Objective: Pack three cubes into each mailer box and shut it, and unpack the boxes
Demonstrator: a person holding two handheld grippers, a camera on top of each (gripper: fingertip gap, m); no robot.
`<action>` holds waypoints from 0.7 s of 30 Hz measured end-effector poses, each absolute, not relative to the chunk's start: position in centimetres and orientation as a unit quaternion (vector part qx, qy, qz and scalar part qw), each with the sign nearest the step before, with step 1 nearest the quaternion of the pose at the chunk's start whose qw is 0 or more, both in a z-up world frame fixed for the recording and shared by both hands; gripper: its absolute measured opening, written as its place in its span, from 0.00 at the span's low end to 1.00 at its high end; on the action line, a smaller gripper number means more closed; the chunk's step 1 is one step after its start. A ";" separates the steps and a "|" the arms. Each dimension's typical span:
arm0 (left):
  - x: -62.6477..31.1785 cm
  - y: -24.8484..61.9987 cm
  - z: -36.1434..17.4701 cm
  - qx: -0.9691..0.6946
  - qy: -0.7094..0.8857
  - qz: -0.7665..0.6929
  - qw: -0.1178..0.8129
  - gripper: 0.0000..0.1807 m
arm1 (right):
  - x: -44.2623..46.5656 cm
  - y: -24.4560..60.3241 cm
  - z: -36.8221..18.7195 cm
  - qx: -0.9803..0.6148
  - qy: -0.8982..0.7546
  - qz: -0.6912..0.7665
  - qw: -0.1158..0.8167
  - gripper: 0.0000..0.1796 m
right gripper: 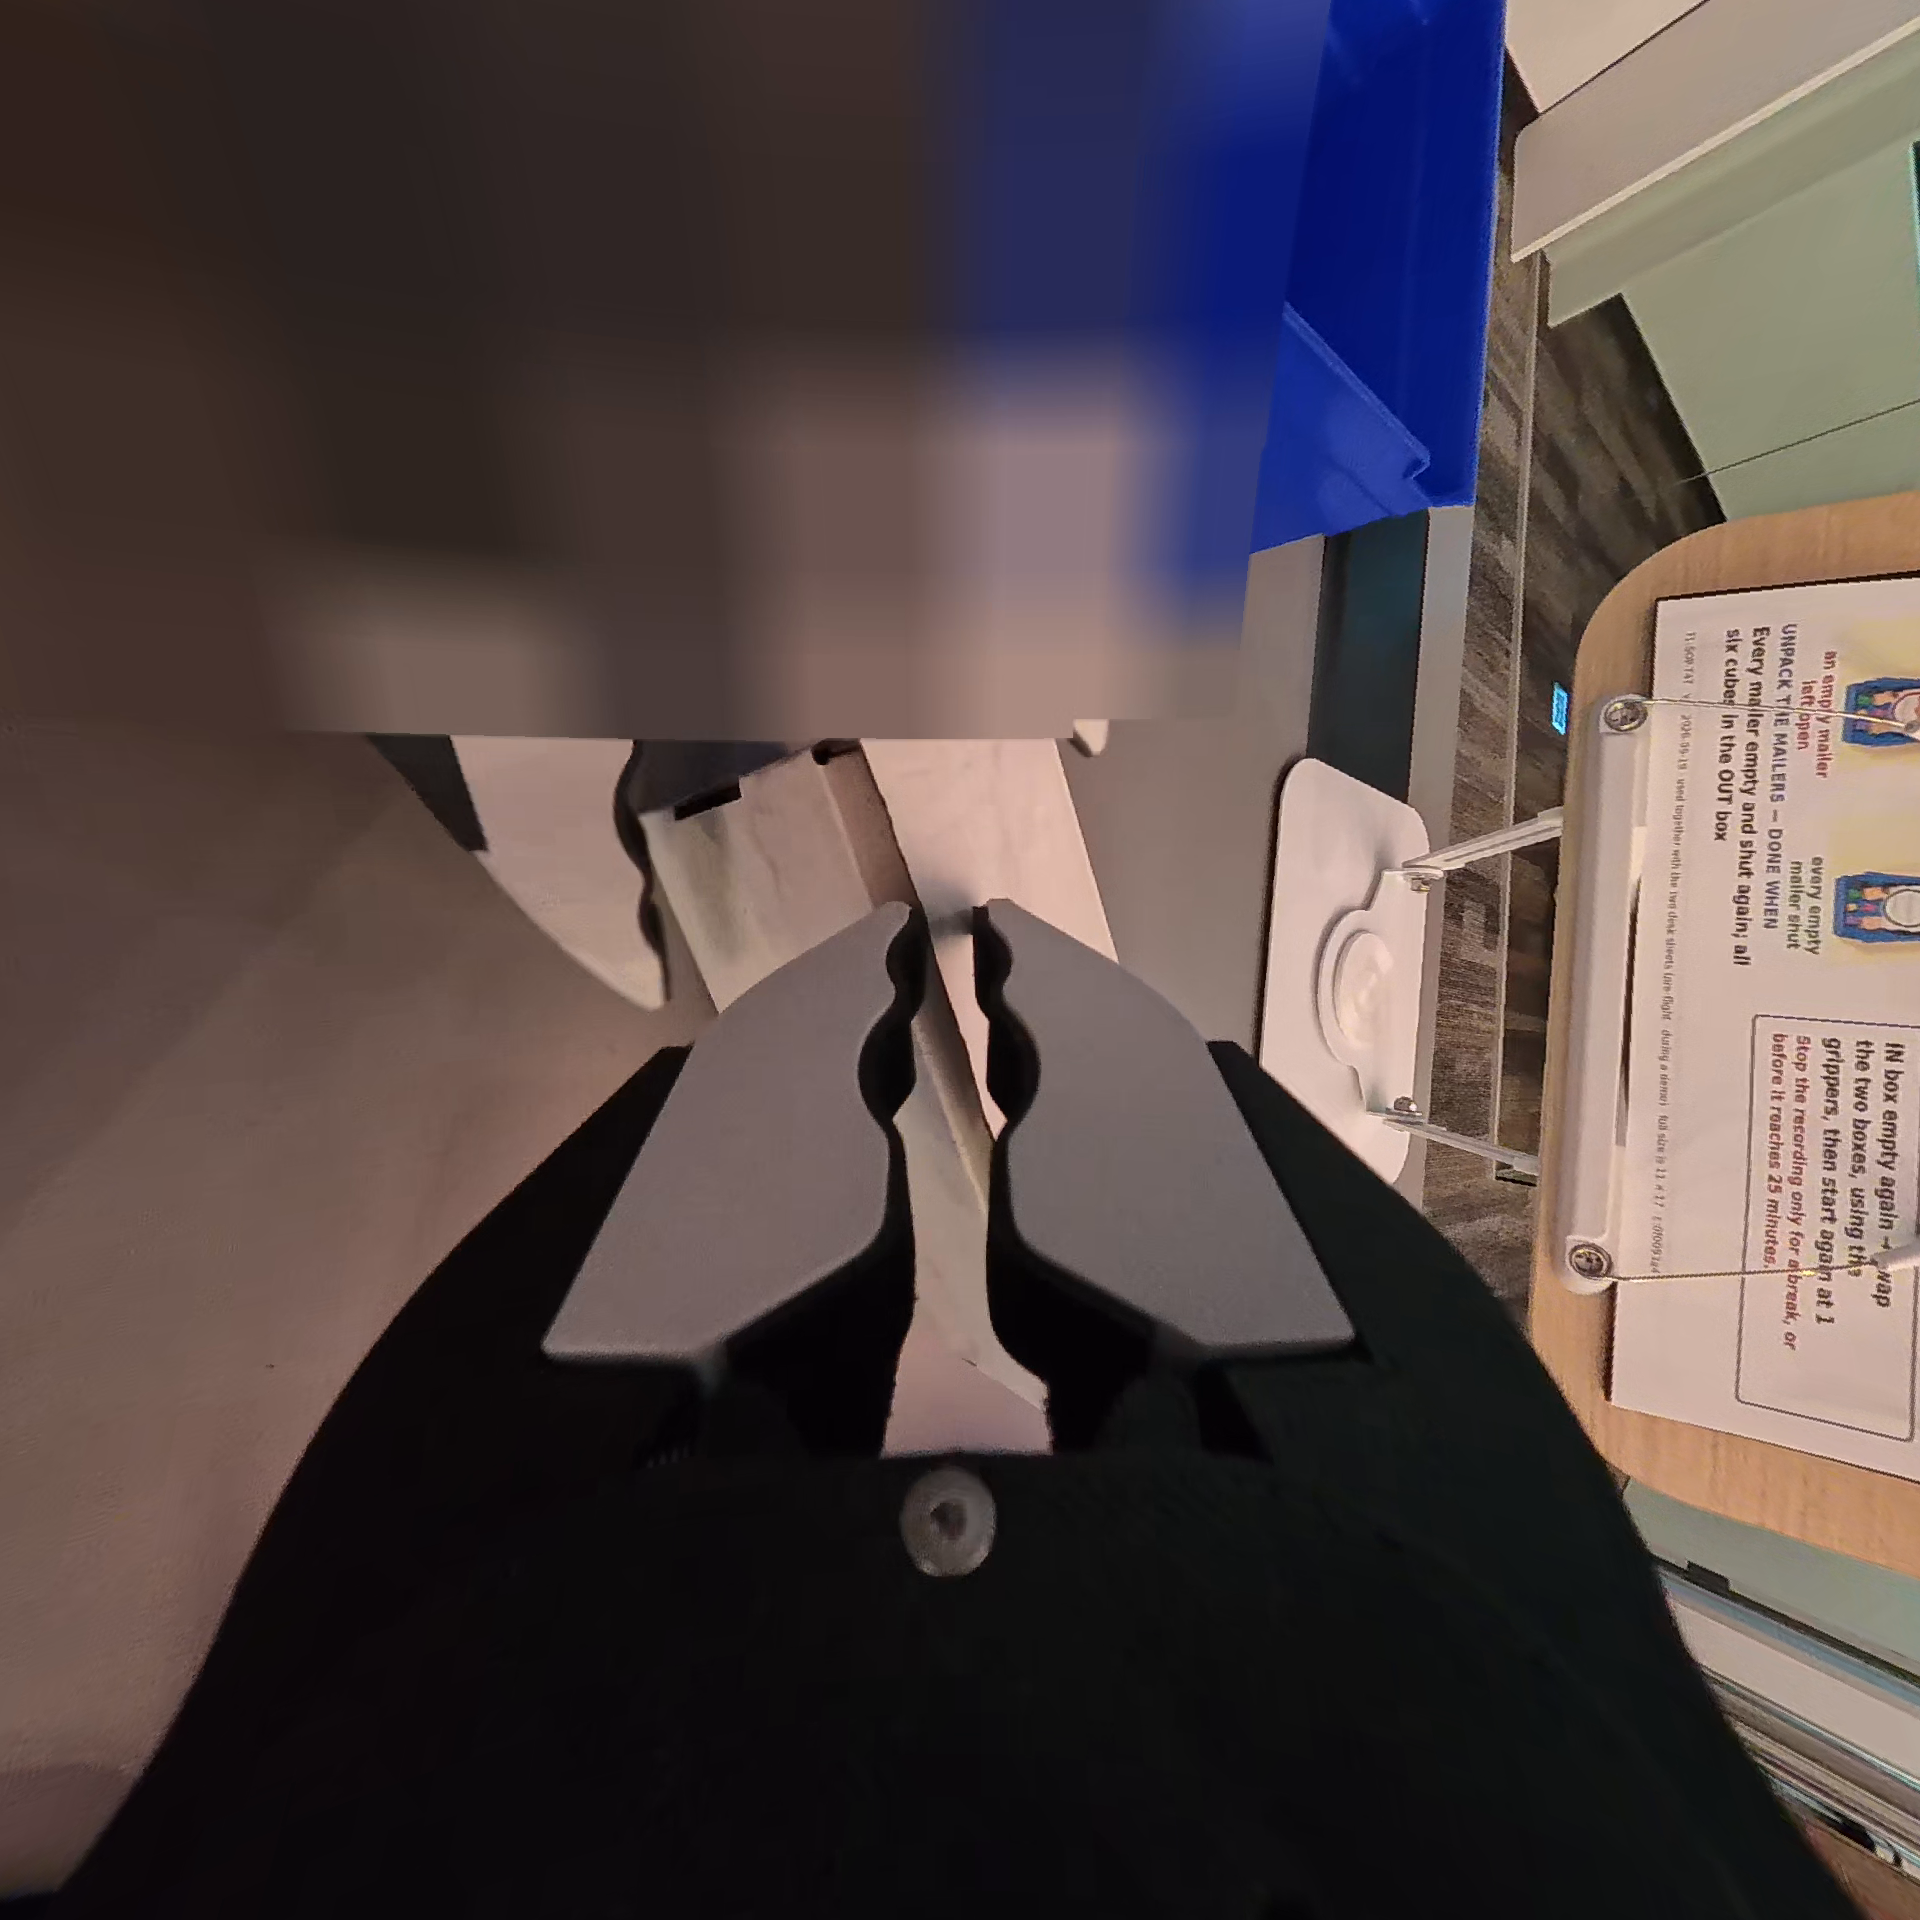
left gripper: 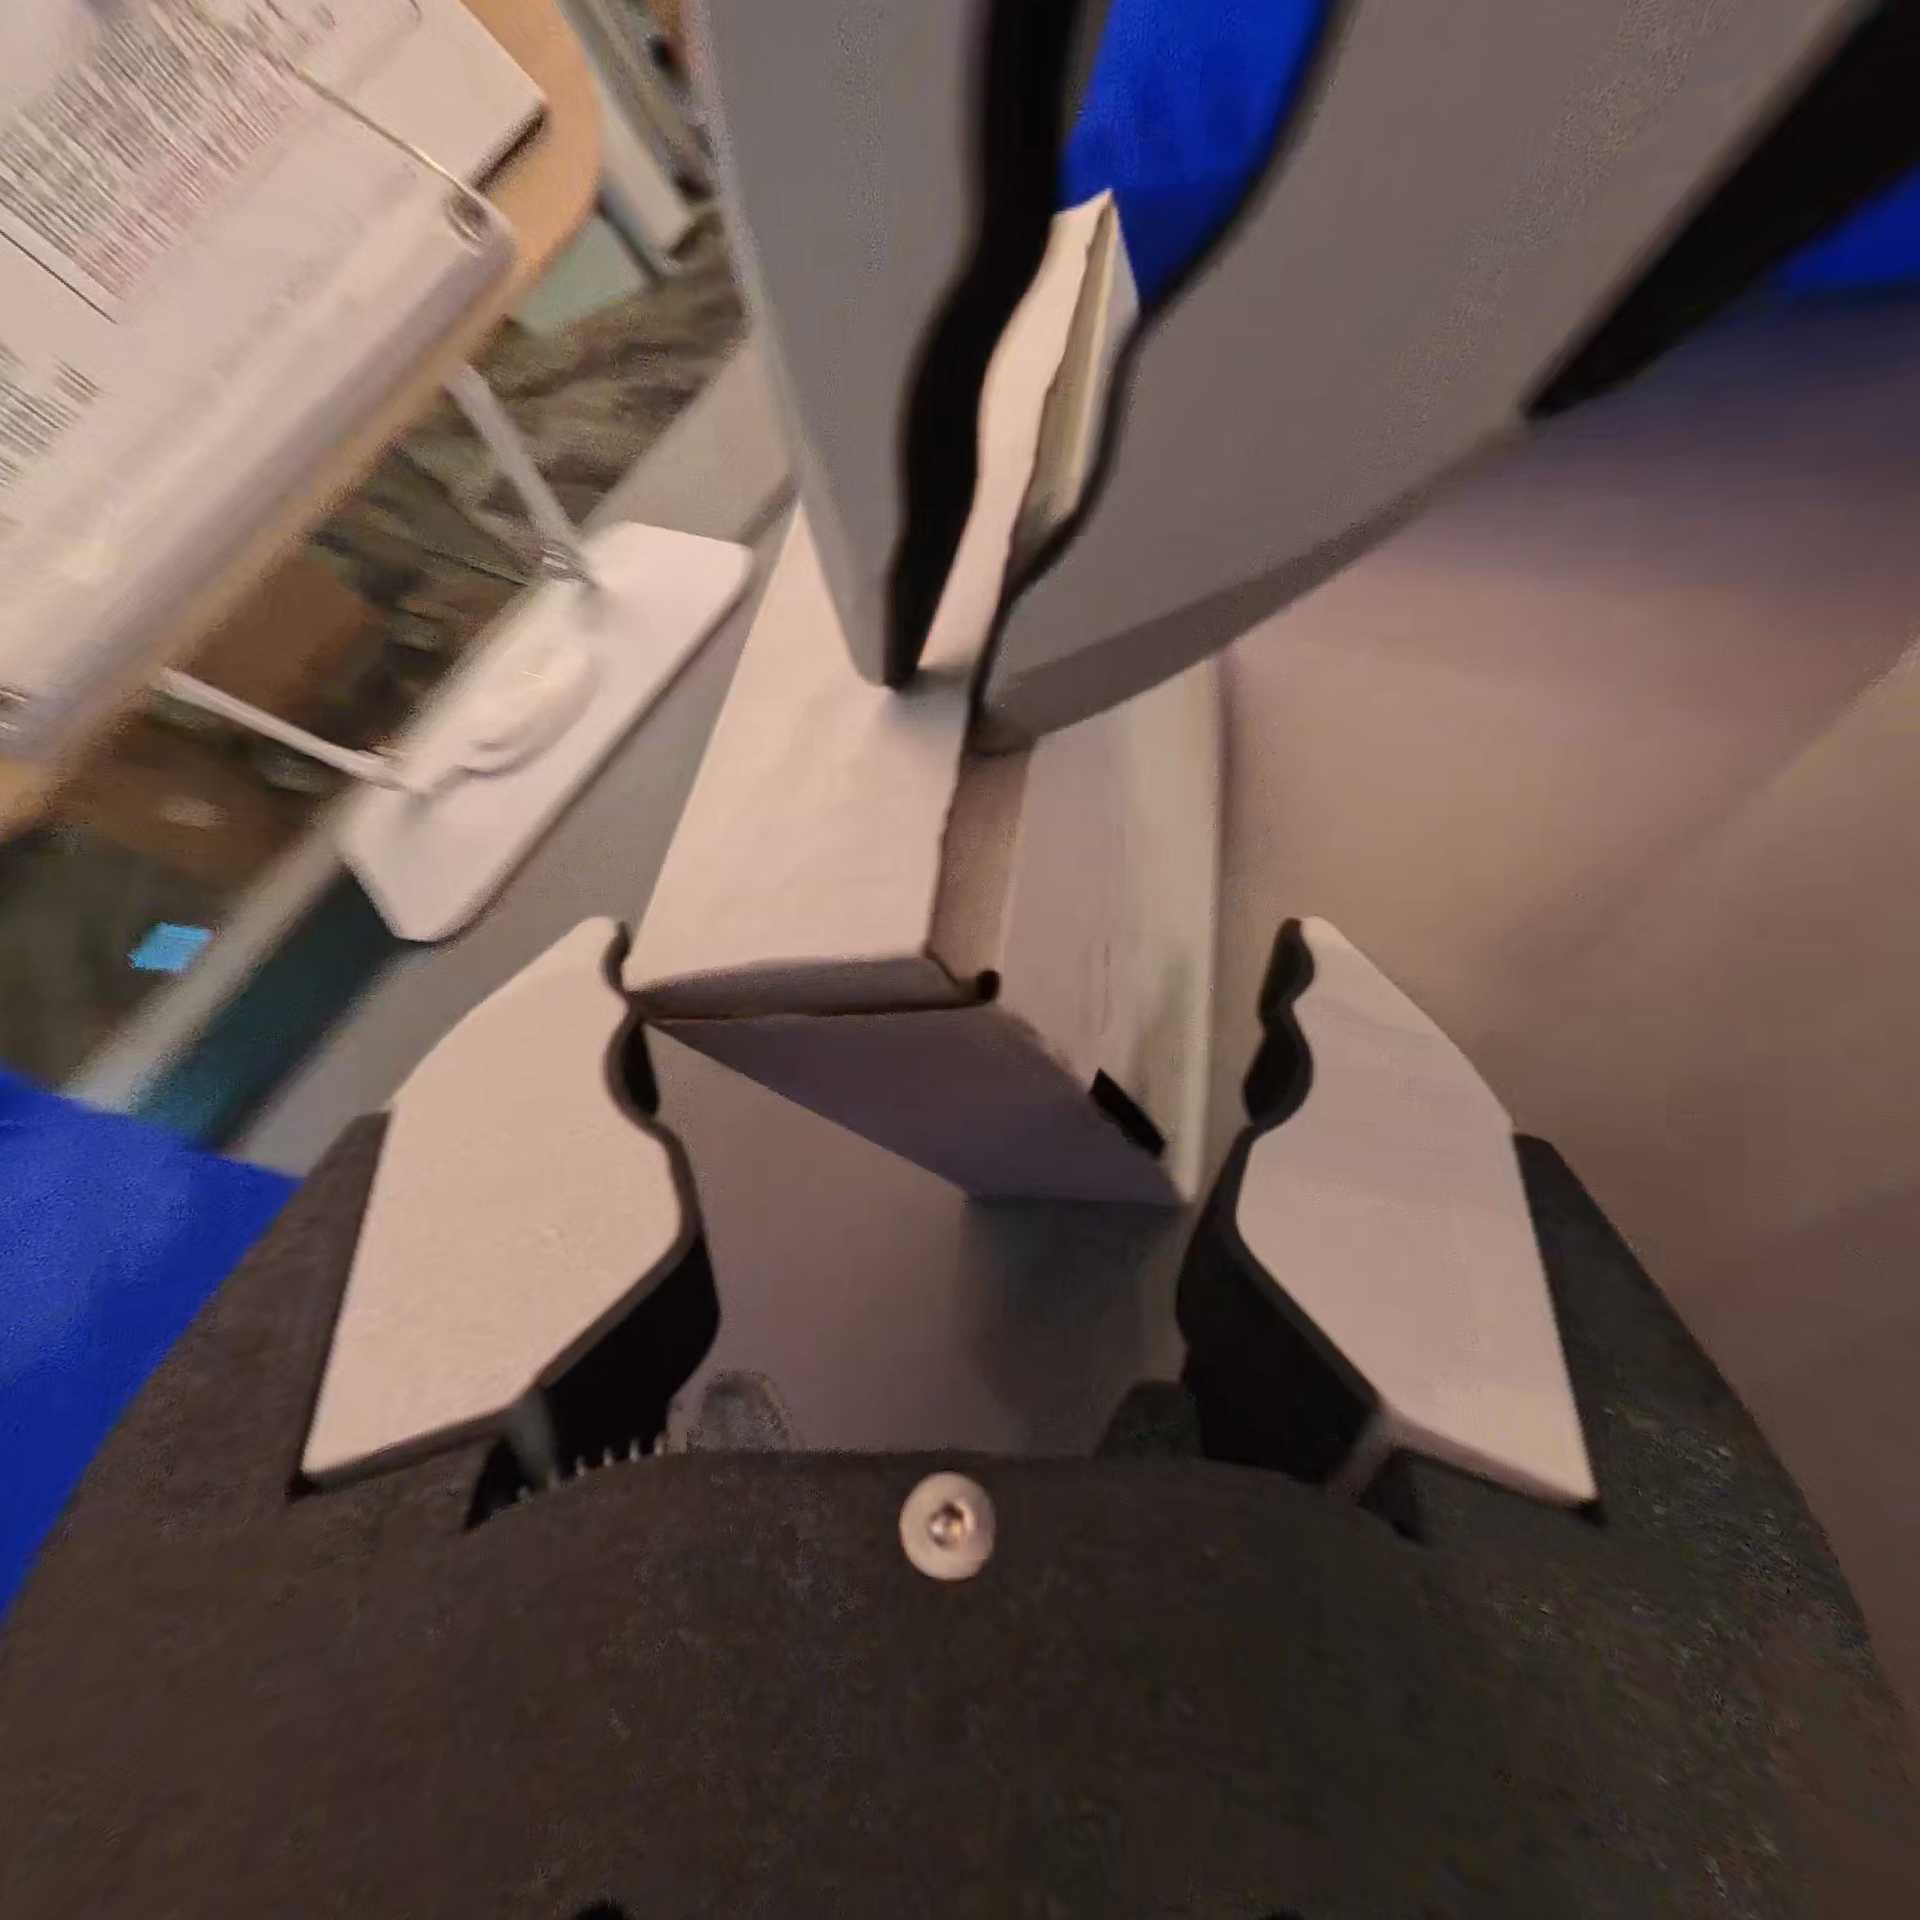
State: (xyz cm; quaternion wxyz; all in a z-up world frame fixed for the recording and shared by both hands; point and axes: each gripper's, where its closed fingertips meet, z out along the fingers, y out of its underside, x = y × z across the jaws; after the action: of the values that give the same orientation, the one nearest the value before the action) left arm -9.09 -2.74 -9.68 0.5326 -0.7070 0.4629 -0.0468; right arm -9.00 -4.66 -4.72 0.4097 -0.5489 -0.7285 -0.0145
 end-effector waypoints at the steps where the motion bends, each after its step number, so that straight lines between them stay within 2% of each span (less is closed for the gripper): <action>1: -8.9 -2.8 -9.8 -0.723 0.445 -0.094 0.520 0.63 | -9.0 -4.6 -4.7 -0.550 -0.728 -0.015 0.410 0.05; 5: -9.0 -2.3 -8.6 -0.726 0.396 -0.205 0.524 0.65 | -9.0 -4.7 -4.7 -0.556 -0.726 -0.020 0.404 0.05; 13: -7.2 -3.3 -10.1 -0.712 0.431 -0.233 0.503 0.72 | -9.6 -5.9 -4.8 -0.561 -0.735 -0.017 0.381 0.05; 17: -7.4 -3.3 -10.0 -0.712 0.425 -0.257 0.496 0.60 | -9.8 -6.5 -4.8 -0.569 -0.736 -0.019 0.367 0.05; 21: -7.3 -4.2 -10.0 -0.707 0.431 -0.311 0.467 0.52 | -10.4 -7.0 -4.7 -0.549 -0.744 -0.018 0.381 0.05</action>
State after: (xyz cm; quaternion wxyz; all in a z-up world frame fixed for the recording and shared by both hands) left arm -7.31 -4.17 -10.02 0.4666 -0.7071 0.4308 -0.3112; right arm -10.39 -6.98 -4.65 0.3805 -0.5489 -0.7440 -0.0177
